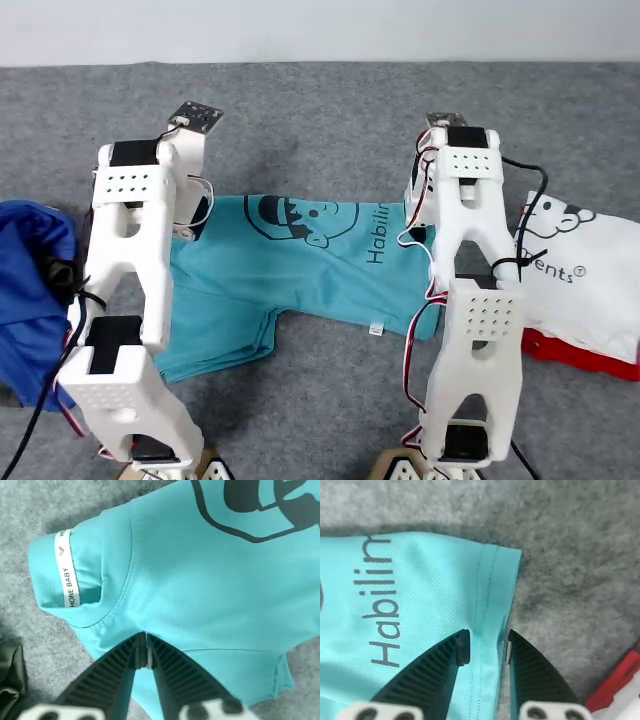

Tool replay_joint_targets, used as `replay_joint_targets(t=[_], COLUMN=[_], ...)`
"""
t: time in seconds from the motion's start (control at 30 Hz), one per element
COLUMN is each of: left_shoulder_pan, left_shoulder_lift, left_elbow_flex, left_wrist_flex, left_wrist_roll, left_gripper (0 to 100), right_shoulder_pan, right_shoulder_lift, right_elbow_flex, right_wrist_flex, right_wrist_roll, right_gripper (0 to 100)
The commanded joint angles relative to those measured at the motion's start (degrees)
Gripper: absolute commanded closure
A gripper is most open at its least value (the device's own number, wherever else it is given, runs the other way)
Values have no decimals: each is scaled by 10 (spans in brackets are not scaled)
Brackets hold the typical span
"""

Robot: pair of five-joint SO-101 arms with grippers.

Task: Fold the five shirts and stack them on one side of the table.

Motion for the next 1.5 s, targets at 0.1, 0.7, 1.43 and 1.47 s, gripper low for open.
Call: replay_joint_targets(t=[0.1, 0.7, 1.43, 1.47], left_shoulder_pan=[4, 4, 4, 4], left_shoulder_lift=[-38, -33, -33, -33], left_elbow_flex=[-20, -20, -19, -19], left_wrist_flex=[6, 5, 6, 6], left_wrist_roll=[-5, -5, -6, -6], left_gripper=[994, 994, 994, 994], right_shoulder_pan=[-8, -5, 4, 6], right_shoulder_lift=[-4, -6, 38, 44], right_elbow_flex=[-33, -56, -102, -102], right_wrist_flex=[-12, -14, 21, 21], right_wrist_roll=[5, 37, 38, 38], right_gripper=[934, 989, 926, 926])
